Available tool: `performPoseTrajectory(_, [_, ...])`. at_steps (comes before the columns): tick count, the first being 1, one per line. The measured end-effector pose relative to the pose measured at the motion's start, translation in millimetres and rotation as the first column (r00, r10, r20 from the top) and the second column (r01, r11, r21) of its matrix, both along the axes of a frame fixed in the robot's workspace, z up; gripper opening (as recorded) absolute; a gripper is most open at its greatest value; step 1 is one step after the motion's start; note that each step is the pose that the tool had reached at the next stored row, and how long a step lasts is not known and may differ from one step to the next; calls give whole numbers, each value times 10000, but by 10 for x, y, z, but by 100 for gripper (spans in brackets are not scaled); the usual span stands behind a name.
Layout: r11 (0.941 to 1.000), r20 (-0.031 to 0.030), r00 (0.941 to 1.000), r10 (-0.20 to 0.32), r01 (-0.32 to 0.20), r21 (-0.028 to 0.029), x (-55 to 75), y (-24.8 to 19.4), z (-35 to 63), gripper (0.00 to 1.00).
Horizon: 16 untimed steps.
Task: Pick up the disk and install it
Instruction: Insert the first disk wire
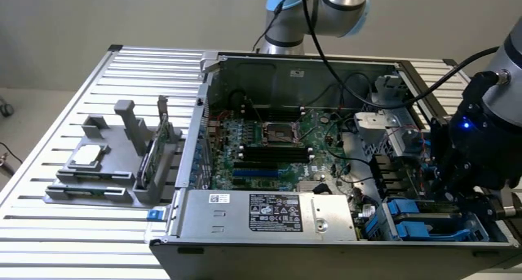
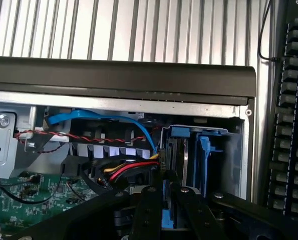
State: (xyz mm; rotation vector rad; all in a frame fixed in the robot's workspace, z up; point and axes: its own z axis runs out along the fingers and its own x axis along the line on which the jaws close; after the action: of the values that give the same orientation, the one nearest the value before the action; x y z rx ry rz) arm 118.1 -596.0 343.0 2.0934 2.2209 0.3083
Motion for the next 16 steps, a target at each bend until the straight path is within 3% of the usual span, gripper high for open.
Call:
performPoseTrajectory(10, [9987, -4, 9998, -182, 181, -481, 0, 21, 0, 16])
performPoseTrajectory(13, [9979, -12, 9993, -363, 362, -536, 0, 21, -1, 16])
performPoseTrajectory(16, [9967, -14, 9982, -594, 592, -552, 0, 22, -2, 16])
